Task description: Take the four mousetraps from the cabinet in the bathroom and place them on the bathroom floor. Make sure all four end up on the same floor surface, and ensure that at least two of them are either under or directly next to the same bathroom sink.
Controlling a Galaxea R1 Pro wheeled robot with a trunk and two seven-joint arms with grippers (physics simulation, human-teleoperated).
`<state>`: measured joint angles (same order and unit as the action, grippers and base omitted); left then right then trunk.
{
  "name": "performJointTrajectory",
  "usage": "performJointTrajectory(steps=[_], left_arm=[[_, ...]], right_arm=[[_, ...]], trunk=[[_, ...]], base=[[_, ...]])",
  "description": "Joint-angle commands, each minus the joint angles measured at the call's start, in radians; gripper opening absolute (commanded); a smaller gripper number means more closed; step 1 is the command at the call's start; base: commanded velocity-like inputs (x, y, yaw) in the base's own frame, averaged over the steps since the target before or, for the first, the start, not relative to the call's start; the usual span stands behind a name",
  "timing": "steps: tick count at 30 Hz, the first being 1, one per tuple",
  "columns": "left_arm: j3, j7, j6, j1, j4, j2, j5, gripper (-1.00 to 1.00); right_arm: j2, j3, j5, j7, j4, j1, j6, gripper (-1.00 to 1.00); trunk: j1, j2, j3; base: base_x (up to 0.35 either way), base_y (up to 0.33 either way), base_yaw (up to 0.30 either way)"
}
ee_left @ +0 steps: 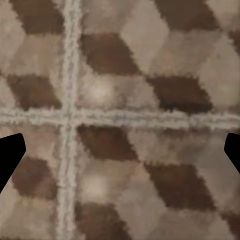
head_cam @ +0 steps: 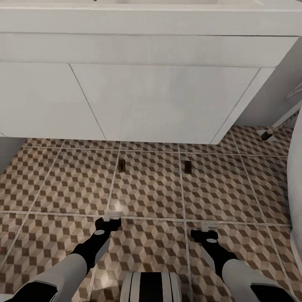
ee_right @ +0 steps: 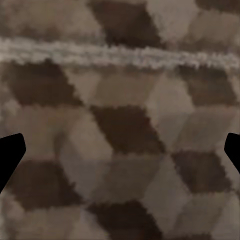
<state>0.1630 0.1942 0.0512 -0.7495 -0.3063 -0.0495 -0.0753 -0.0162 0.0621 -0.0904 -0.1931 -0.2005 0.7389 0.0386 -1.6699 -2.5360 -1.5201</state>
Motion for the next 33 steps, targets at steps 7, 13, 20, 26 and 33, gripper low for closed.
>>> performJointTrajectory(steps=[7, 13, 20, 26, 33], left_arm=[[0.009, 0.007, 0.004, -0.001, 0.001, -0.001, -0.009, 1.00], [0.009, 0.007, 0.003, -0.001, 0.001, -0.001, -0.008, 1.00], [0.009, 0.007, 0.003, -0.001, 0.001, -0.001, -0.008, 1.00], [0.009, 0.007, 0.003, -0.001, 0.001, -0.001, -0.008, 1.00], [0.009, 0.007, 0.004, -0.001, 0.001, -0.001, -0.008, 1.00]], right_arm=[[-0.001, 0.007, -0.009, -0.002, 0.000, 0.000, 0.003, 1.00], [-0.001, 0.007, -0.009, -0.002, 0.000, 0.000, 0.003, 1.00], [-0.001, 0.007, -0.009, -0.002, -0.002, 0.000, 0.003, 1.00], [-0.001, 0.007, -0.009, -0.002, -0.006, 0.000, 0.003, 1.00], [-0.001, 0.006, -0.009, -0.002, -0.009, 0.000, 0.003, 1.00]], trunk=[[0.002, 0.000, 0.011], [0.004, 0.002, 0.034], [0.007, 0.004, 0.061], [0.010, 0.005, 0.085], [0.013, 0.007, 0.112]], base=[[-0.007, 0.000, 0.000], [-0.001, 0.000, 0.000], [0.000, 0.000, 0.000], [0.000, 0.000, 0.000], [0.000, 0.000, 0.000]])
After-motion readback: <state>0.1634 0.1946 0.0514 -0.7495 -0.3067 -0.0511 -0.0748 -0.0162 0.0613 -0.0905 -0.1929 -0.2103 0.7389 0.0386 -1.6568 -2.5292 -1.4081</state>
